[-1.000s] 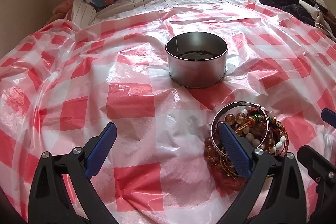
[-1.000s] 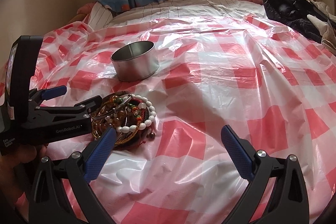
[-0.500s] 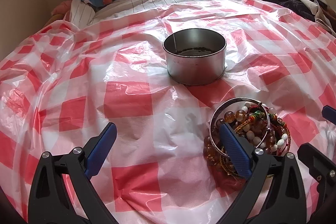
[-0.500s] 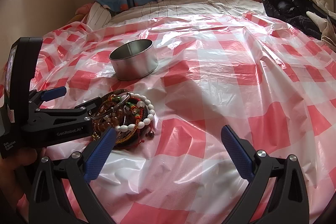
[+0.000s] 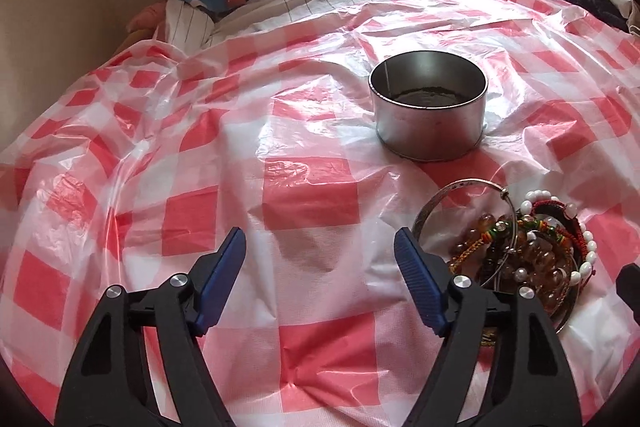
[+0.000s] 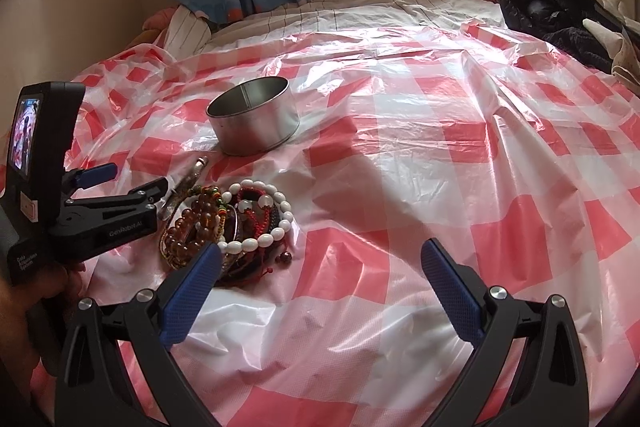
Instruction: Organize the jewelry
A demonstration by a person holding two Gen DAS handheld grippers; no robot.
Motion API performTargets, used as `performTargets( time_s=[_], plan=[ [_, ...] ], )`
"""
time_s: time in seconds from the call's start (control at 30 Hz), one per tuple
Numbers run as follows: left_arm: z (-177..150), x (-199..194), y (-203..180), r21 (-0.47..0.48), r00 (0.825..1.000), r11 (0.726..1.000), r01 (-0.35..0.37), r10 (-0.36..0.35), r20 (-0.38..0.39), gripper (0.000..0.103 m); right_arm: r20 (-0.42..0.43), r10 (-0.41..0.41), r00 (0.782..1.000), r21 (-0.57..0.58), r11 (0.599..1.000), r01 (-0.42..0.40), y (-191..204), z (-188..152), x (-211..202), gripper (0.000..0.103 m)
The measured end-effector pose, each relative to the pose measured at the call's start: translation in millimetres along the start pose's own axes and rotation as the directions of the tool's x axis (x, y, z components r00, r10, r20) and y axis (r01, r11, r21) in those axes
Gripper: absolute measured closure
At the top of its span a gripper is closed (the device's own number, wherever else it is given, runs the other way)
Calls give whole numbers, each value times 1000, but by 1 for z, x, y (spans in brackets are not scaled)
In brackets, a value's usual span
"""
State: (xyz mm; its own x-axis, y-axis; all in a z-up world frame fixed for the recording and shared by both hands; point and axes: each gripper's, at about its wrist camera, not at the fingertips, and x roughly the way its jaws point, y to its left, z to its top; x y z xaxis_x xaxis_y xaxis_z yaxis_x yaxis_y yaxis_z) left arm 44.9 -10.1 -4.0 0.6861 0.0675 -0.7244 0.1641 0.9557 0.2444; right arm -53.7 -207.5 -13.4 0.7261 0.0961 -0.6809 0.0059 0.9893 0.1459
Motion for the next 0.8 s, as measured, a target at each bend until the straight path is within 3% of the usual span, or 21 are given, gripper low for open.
performTargets(
  time_s=[0.1, 0.23, 0.33, 0.53, 0.7, 0.8],
  plan=[
    [2, -1, -4, -9, 992, 993, 121, -121, 24, 31, 5, 6, 1000, -5, 1000, -6, 1, 0, -1, 7],
    [0, 6, -18, 16, 988, 988, 155, -155, 3, 33, 4, 10, 1000, -26, 1000, -10, 5, 0, 0, 7],
    [-1, 9, -15, -30, 979, 979, 204, -204, -2, 34, 7, 14, 1000, -28, 1000, -14, 6, 0, -1, 7],
    [-3, 19, -5, -113, 936, 931, 347, -351, -12, 64, 25, 65, 998, -78, 995, -63, 18, 2, -7, 7],
    [-3, 21, -8, -107, 932, 928, 358, -362, -22, 72, 23, 93, 995, -184, 979, -87, 37, 11, -5, 8],
    [-2, 20, -9, -99, 934, 930, 353, -357, -24, 79, -1, 114, 993, -229, 967, -111, 44, 21, 4, 25]
  ],
)
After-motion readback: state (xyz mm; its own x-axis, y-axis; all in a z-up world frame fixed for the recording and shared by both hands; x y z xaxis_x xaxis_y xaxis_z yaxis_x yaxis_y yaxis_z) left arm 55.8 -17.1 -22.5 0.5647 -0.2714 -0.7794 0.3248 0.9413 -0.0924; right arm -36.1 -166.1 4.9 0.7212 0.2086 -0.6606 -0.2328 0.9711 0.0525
